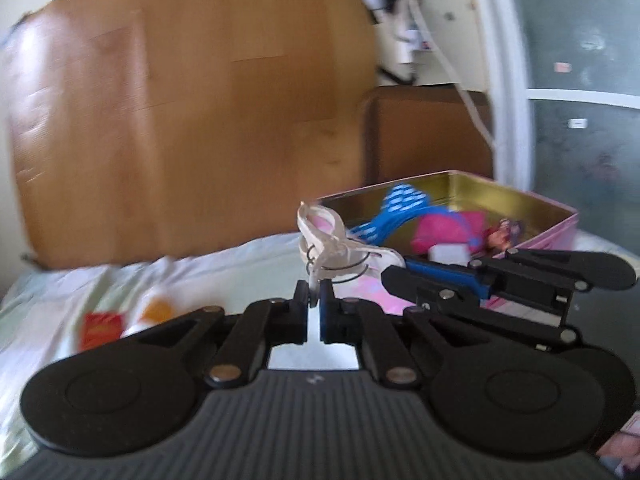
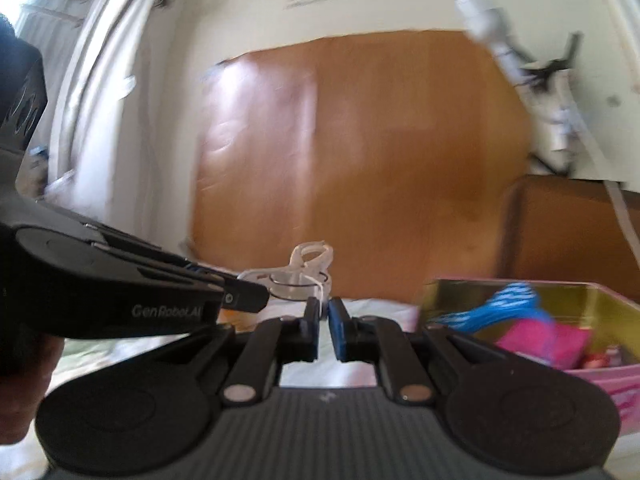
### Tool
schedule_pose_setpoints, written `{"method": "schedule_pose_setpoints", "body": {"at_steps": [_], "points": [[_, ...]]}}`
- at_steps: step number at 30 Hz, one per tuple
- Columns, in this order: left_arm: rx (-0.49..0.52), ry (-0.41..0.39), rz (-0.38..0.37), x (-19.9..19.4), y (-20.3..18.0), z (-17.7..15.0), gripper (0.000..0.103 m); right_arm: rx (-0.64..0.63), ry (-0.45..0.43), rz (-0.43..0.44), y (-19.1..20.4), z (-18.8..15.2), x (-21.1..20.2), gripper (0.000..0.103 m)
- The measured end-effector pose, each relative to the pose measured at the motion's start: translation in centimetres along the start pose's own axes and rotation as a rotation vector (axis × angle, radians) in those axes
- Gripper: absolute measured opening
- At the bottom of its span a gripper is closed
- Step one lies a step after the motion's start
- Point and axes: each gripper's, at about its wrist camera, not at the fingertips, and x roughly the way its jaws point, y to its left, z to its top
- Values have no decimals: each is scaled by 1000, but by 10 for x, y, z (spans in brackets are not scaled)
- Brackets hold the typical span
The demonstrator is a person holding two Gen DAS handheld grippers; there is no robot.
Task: Organize rigid objects
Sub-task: 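Carry the clip over the pink tin and open the right tool, then withdraw the right tool from the tin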
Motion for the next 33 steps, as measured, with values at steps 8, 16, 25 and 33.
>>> {"method": "schedule_pose_setpoints", "body": {"at_steps": [8,16,25,33], "points": [[-38,42,-177,89,-46,26,7,221,66,-211,-84,-2,14,7],[-70,119,-136,122,-64,21,17,381,82,-389,-126,-12,20,46],[-164,29,-65,57,-14,3,34,270,5,-381,-99,-7,9,46],[-189,121,141,31,51,-48,36,141,-33,-341,-70,-2,6,46]]}}
